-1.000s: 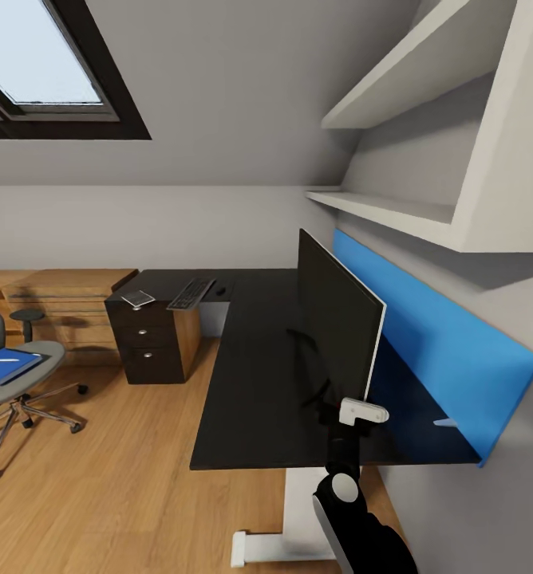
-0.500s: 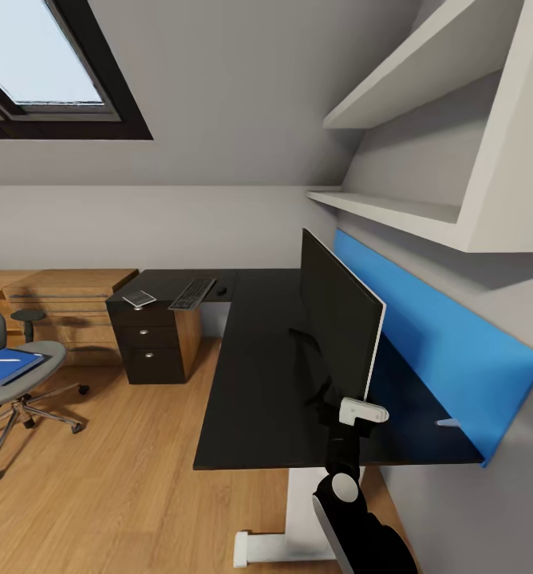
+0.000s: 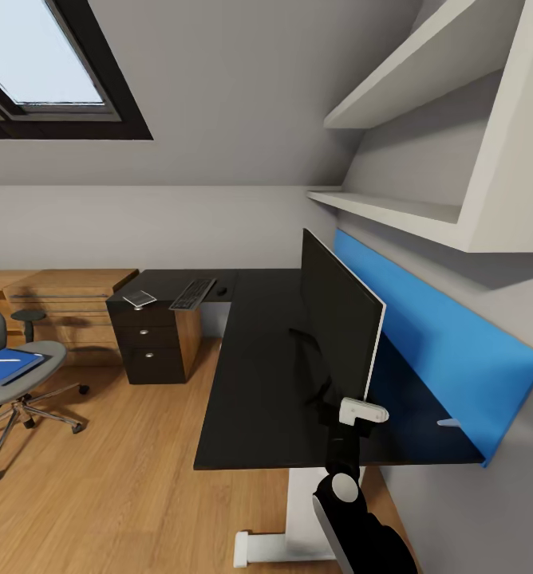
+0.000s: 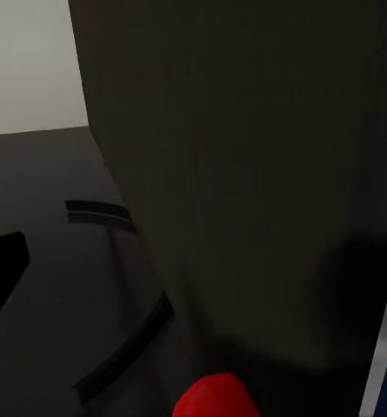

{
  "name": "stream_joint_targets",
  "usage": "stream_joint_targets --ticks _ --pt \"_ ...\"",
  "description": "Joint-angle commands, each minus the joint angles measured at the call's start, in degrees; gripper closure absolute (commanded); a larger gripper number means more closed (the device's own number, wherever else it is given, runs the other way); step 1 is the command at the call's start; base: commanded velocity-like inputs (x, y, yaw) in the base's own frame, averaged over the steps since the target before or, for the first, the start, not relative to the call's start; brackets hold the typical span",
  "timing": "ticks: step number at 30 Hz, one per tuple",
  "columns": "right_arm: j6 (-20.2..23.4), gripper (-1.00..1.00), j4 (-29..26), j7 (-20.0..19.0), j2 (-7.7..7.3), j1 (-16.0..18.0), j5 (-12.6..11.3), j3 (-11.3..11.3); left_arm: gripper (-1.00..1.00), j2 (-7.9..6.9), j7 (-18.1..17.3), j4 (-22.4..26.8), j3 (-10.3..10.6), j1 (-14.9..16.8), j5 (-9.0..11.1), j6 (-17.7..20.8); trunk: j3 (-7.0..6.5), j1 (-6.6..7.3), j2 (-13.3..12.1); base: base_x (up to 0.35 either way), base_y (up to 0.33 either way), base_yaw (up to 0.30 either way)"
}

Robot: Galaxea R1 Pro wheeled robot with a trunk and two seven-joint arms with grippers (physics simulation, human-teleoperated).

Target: In the bedroom, organize the workspace by keeping the computer under the desk, ensuring the monitor is on the desk, placing the keyboard on the desk next to the monitor, placing the mouse on the desk next to the keyboard, moving the folder from the swivel chair onto the desk next to the mouse, stacking the notebook on top of the folder with the pen on top of the notebook, and positioning the swivel chair next to the desk.

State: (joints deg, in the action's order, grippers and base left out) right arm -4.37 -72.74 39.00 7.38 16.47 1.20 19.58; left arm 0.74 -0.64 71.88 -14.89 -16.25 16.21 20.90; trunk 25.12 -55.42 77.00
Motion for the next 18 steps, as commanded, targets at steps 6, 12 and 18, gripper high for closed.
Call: stream_joint_targets --ticks 6,12,18 --pt "-0.1 -1.00 0.1 0.3 0.00 0.1 0.1 0.1 -1.00 0.05 -0.1 0.1 -0.1 0.0 0.5 0.4 0.05 0.00 0.0 0.000 0.000 0.000" --pt "-0.1 -1.00 0.1 0.3 0.00 0.1 0.1 0.1 -1.00 0.11 -0.1 0.1 -0.1 0.0 0.5 0.4 0.05 0.00 0.0 -0.231 0.000 0.000" --pt "-0.1 -1.00 0.1 0.3 0.00 0.1 0.0 0.1 -1.00 0.11 -0.1 0.1 -0.1 0.0 0.5 0.4 0.05 0.00 0.0 -0.330 0.000 0.000"
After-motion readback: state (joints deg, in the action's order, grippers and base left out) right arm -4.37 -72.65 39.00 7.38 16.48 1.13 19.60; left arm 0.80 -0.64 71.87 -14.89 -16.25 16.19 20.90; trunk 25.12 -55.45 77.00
